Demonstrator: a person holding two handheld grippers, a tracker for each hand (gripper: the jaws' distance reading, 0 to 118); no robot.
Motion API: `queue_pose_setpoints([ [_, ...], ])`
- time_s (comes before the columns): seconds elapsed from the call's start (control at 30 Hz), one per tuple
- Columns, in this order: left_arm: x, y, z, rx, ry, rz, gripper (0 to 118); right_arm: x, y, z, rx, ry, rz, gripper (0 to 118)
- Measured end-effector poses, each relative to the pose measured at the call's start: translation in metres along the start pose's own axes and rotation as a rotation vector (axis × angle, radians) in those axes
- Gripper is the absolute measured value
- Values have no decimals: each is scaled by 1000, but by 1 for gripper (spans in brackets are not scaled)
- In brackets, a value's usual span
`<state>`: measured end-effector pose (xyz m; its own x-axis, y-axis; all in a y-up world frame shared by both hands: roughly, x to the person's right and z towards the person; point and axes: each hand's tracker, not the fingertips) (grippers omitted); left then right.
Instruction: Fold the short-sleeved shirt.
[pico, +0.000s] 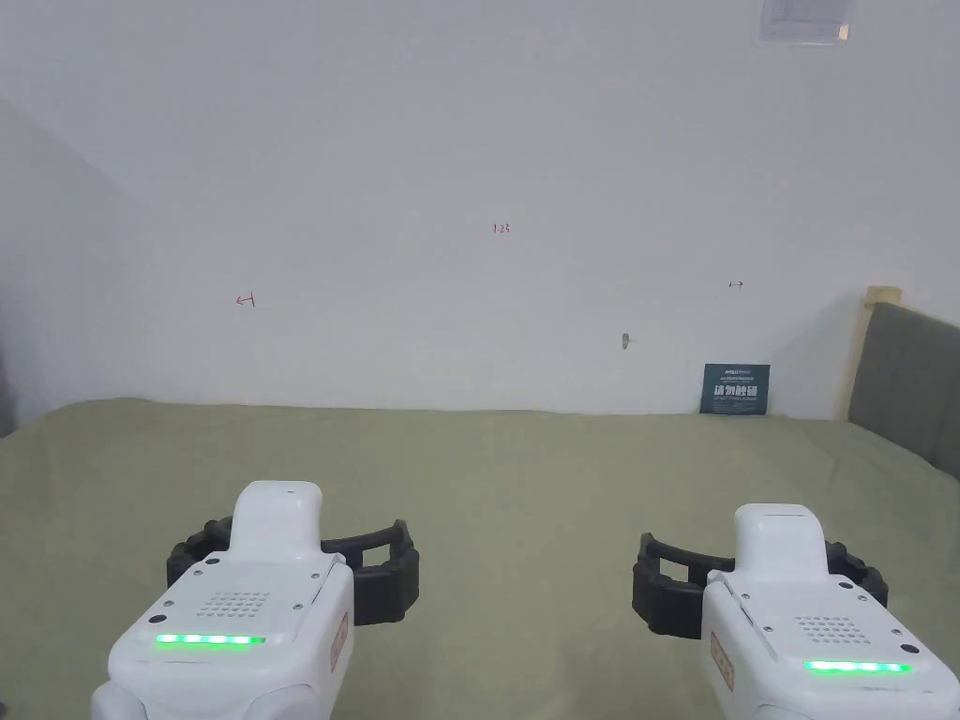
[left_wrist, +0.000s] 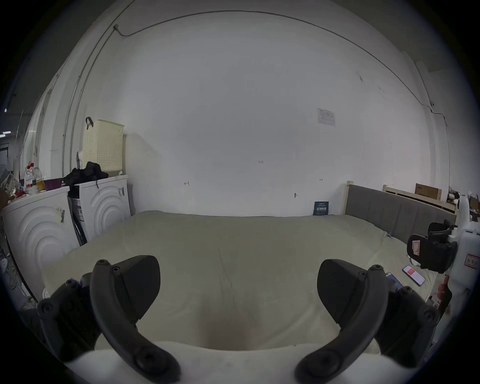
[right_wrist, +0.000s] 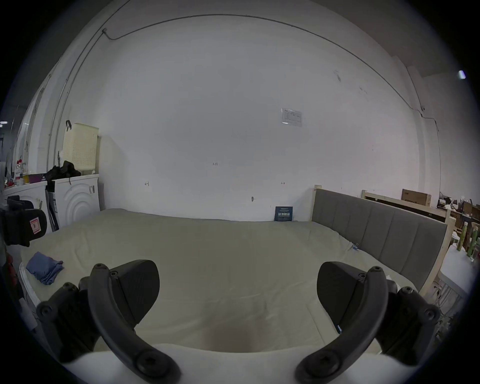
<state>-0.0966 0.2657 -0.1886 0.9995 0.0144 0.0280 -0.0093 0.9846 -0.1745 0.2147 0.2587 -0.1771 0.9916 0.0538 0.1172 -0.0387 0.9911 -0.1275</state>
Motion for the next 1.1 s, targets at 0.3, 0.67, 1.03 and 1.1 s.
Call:
queue_pose_setpoints([
  [0.3,0,15,10,10,-19,-21,118,1,-1,-1,3,7,1,118],
  [0.67,3,14,10,-1,-22,-29,118,-7,5,2,35,24,37,118],
  [1.03,4,14,5,1,1,-9,118,-3,6,1,55,9,26,118],
  [1.1,1,15,0,1,-10,3,118,-3,5,0,63,7,41,118],
])
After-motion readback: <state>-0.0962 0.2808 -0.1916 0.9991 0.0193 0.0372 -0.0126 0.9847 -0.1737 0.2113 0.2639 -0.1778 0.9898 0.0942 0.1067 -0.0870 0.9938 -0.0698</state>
